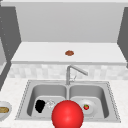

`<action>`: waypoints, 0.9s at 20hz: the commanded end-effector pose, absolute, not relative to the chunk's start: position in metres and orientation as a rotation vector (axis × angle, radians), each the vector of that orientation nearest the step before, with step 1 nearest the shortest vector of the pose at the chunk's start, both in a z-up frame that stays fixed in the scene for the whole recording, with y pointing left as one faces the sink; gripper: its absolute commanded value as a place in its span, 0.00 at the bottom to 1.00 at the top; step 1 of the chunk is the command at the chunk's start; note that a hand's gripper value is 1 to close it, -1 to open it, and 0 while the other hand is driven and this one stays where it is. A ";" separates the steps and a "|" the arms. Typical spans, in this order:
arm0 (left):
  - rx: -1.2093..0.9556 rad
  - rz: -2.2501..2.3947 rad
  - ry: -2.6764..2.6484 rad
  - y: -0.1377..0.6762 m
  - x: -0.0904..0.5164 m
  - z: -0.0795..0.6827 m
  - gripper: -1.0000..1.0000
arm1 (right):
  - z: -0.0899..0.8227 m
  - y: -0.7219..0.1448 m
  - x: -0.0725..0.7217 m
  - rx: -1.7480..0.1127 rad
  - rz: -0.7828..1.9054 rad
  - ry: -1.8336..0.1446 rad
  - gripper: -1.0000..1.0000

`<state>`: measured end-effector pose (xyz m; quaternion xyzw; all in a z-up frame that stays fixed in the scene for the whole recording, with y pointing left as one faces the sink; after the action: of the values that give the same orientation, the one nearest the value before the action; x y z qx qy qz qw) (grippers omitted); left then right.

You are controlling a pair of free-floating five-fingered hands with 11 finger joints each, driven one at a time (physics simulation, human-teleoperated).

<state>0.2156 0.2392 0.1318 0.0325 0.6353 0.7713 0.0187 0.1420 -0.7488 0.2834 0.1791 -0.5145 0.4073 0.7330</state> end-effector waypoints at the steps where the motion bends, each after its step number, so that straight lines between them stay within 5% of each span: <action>1: 0.101 2.395 1.973 0.239 0.216 0.132 0.50 | 0.283 -0.750 0.141 0.318 1.039 -1.147 0.00; 18: 0.101 2.395 1.973 0.239 0.216 0.132 0.50 | 0.275 -0.751 0.142 0.235 1.085 -1.091 0.00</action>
<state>0.2156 0.2392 0.1318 0.0325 0.6353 0.7713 0.0187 0.1420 -0.7510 0.2765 0.1482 -0.4934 0.4339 0.7391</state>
